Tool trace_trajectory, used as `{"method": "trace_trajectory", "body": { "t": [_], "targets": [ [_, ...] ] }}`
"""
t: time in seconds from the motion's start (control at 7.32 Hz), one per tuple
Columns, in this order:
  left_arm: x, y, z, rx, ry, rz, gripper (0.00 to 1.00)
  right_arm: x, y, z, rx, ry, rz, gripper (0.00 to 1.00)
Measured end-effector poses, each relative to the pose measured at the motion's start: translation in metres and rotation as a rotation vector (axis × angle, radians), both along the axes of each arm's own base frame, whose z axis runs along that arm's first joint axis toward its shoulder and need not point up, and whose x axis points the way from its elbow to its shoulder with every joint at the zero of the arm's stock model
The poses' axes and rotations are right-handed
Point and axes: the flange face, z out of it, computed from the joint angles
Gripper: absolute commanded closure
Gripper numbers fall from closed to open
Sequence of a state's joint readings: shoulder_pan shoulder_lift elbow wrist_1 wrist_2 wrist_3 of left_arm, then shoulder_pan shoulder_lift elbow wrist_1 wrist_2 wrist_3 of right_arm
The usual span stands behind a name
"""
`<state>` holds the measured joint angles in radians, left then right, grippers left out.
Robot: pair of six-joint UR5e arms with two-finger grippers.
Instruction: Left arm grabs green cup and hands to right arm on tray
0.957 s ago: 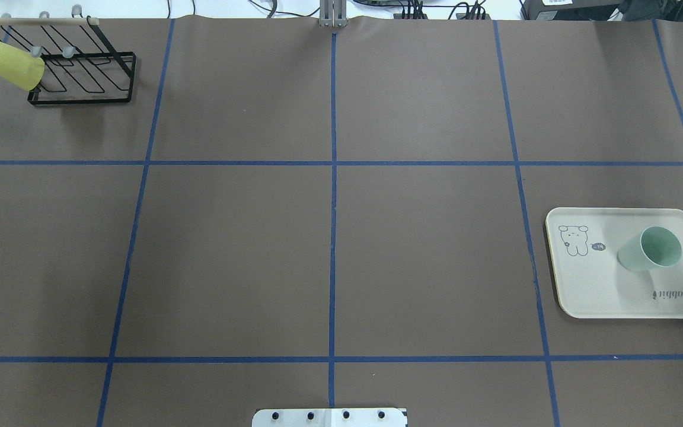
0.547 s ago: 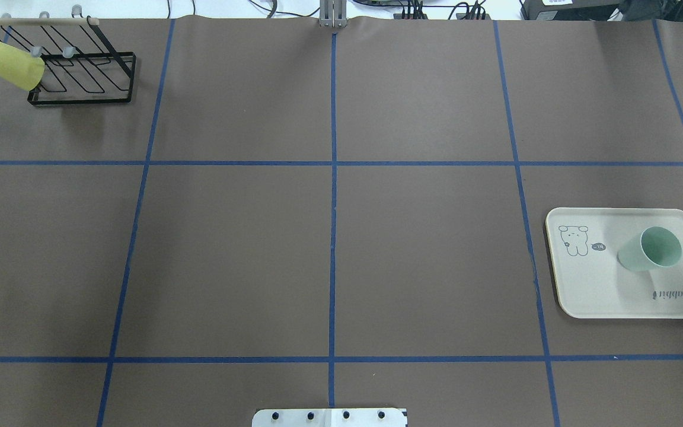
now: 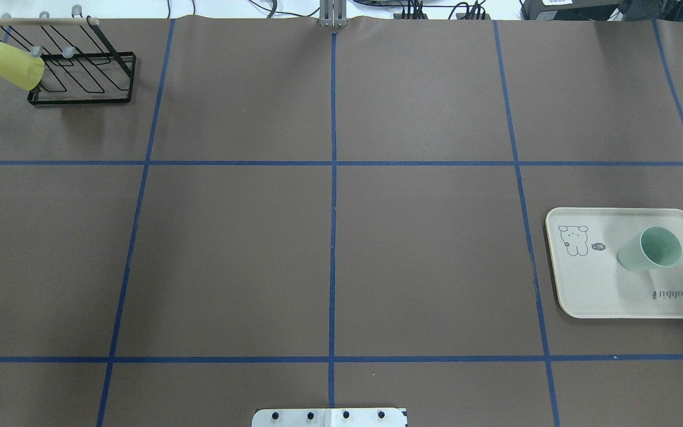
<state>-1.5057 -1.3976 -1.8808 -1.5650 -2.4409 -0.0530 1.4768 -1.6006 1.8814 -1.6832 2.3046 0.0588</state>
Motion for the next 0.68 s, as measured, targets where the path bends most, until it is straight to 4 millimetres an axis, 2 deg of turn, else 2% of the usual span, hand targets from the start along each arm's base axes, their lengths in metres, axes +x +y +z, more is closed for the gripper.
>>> {"method": "trace_trajectory", "body": {
  "t": [0.27, 0.55, 0.68],
  "targets": [
    [-0.01, 0.003, -0.006, 0.004, 0.013, -0.021, 0.0, -0.001, 0.004, 0.013, -0.027, -0.002, -0.003, 0.0],
    [-0.013, 0.007, -0.001, -0.031, 0.014, -0.027, 0.0, -0.001, 0.025, 0.035, -0.074, -0.019, -0.007, 0.0],
    [-0.014, 0.011, 0.002, -0.044, 0.014, -0.031, 0.0, -0.001, 0.032, 0.035, -0.078, -0.034, -0.01, 0.0]
  ]
}}
